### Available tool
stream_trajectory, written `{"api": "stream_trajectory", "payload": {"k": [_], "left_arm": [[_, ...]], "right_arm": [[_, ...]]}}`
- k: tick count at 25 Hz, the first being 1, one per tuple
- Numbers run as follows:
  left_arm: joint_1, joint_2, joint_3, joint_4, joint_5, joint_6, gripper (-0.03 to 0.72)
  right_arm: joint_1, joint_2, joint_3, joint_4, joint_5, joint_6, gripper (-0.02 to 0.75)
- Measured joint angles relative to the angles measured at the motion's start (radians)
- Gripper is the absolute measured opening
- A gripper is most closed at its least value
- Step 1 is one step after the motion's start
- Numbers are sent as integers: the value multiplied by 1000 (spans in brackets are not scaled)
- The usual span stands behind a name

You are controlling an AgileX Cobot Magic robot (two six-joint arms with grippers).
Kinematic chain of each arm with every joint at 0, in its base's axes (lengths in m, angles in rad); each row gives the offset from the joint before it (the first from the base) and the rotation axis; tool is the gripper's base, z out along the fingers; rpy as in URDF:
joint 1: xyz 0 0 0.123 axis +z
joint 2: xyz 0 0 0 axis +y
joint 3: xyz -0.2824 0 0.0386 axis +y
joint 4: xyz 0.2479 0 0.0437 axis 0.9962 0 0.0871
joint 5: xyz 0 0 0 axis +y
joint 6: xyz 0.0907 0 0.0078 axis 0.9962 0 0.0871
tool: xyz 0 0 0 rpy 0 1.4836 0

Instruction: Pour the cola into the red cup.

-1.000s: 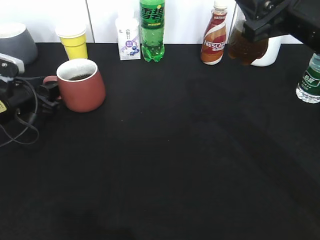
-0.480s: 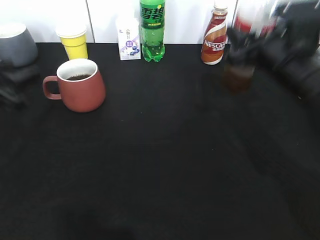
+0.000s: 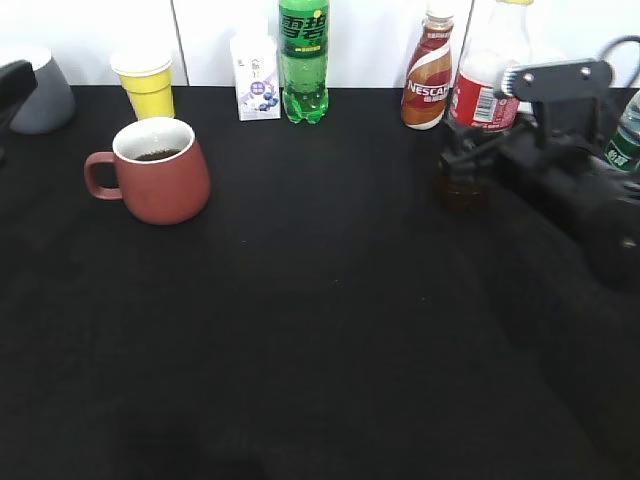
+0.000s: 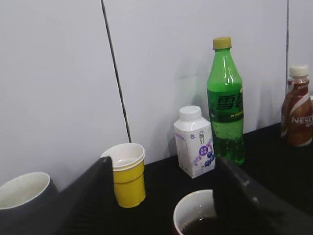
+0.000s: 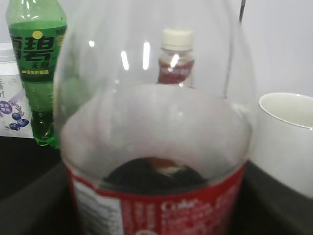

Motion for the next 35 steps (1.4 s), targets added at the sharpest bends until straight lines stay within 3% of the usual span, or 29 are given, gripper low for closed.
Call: {"api": "stream_trajectory", "payload": {"k": [3,5,8,12,15,20,22,27,31,35], "left_arm": [[-3,0,0,-1,156,-80,481],[-46,0,-4,-6,381,-147,479],[-186,-5,-184,-106,944,-188,475],[-257,-52,-503,-199,1569,-191,449],[-277,-277,-540,-201,1663,-180,444],[-277,-724,-542,-243,1918,-63,444],[-278,-898,-513,-293,1989,46,444],[-278,-1216,-264,-417,2037,104,444],[-278,-1221,-167,-424,1936,138,443],[-278,-1221,-155,-424,1911,140,443]], "right_arm": [[0,-64,95,-9,68,37,616],[0,-160,130,-26,231,59,608],[0,-336,23,-33,780,62,587],[0,-542,-256,-148,1395,62,586],[0,-777,-333,-169,1617,89,585],[0,-1220,-268,-308,1921,206,585],[0,-1403,-189,-337,1985,246,583],[0,-1744,69,-397,2014,262,581],[0,-1756,138,-403,1932,263,577],[0,-1756,142,-396,1923,265,577]]}}
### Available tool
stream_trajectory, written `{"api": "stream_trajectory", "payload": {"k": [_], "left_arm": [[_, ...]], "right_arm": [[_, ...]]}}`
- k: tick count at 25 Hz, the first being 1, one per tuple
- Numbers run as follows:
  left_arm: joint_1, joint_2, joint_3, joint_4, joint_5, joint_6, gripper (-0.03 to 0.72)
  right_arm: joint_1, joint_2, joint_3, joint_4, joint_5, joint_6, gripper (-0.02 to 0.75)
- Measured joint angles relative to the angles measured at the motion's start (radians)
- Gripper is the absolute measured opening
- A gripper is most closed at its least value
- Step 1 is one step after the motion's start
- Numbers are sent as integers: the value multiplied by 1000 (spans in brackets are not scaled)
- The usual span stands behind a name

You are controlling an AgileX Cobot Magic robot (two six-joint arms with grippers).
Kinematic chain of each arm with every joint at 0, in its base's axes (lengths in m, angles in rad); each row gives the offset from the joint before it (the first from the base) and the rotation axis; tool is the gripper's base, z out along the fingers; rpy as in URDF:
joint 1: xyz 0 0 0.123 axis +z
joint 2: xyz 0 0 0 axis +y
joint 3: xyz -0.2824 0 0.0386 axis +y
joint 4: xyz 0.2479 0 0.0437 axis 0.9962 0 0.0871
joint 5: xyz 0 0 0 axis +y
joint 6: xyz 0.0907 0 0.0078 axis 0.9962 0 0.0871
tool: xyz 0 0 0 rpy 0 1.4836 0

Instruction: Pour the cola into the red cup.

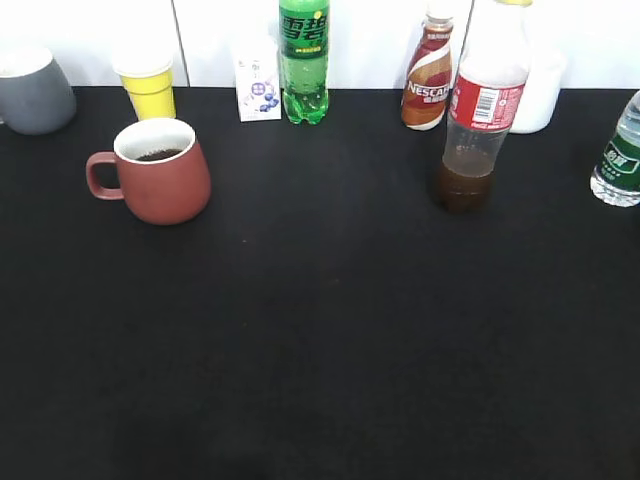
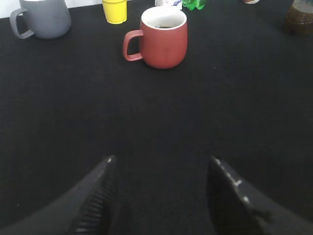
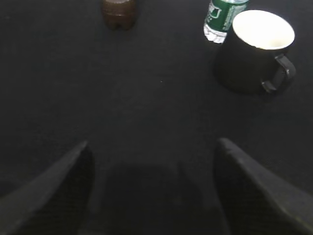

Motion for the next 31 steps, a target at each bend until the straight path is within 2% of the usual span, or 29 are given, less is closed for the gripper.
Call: {"api": "stream_trajectory", "payload": {"k": [4,6,8,10,13,16,31], "left_arm": [[0,0,0,0,-1,1,432],[29,0,0,0,-1,1,410],[128,0,1,0,-1,1,367],[241,0,1,0,-1,1,326],[331,0,1,0,-1,1,302],[339,0,1,0,-2,1,300],[339,0,1,0,-2,1,244]], "right_arm": [[0,0,0,2,-1,0,577],[-10,0,0,3,-1,0,577],[-64,0,0,3,-1,0,577],[-156,0,0,3,-1,0,576],[-252,-18,0,3,-1,0,576],[-288,-54,0,2,-2,0,576],[-289,-56,0,3,-2,0,576]]}}
